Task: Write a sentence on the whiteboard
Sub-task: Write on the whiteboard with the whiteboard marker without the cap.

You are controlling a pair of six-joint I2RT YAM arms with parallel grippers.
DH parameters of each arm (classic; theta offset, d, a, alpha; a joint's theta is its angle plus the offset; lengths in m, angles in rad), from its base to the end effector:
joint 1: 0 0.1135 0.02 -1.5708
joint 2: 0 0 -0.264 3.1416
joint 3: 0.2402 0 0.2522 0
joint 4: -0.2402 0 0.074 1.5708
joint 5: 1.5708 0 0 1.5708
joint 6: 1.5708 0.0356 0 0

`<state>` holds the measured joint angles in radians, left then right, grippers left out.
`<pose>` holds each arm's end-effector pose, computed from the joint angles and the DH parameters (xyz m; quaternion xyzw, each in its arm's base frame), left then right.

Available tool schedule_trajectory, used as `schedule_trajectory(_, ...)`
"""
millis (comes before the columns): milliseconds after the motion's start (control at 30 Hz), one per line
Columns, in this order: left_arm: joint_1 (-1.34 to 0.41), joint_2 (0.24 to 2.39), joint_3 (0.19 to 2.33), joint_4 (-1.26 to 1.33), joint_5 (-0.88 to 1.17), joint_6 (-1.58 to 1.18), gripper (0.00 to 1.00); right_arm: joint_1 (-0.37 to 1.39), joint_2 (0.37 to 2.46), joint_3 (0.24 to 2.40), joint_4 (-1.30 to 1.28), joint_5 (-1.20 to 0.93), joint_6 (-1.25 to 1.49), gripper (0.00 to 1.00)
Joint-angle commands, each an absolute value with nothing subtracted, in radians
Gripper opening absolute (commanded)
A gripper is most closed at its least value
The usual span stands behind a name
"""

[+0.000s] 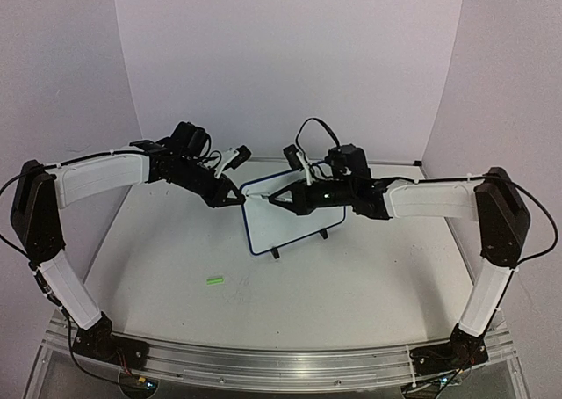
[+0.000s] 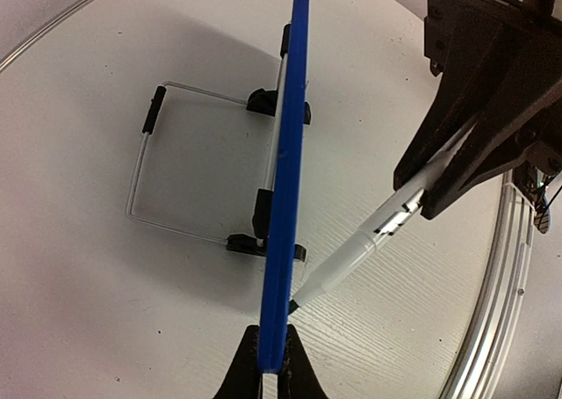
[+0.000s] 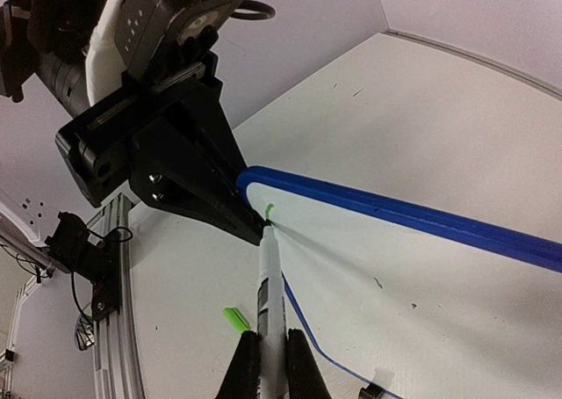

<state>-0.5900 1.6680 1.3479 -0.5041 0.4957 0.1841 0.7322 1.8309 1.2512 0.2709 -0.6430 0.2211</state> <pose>0.2968 -0.2191 0.2788 0.4236 0.8021 -0.2950 0.3002 0.3006 0.2989 0.2535 -0.3740 0.6941 0.4835 0.3803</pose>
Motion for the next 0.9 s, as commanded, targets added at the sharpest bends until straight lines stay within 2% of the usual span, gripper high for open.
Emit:
schedule_trajectory(0, -0.595, 1.674, 1.359, -0.51, 0.488, 0.211, 0.0, 0.732, 1.849, 1.224, 0.294, -0.593, 0.208, 0.0)
schedule_trajectory(400, -0.595, 1.674, 1.361, -0.512, 0.486, 0.212, 0.0, 0.732, 1.854, 1.205, 0.286, -0.613, 0.207, 0.0)
schedule_trajectory(700, -0.595, 1.671, 1.362, -0.512, 0.481, 0.213, 0.0, 0.739, 1.765, 1.173, 0.287, -0.703, 0.204, 0.0)
schedule_trajectory(867, -0.595, 1.673, 1.362, -0.514, 0.482, 0.212, 0.0, 0.741, 1.732, 1.174, 0.287, -0.645, 0.208, 0.0)
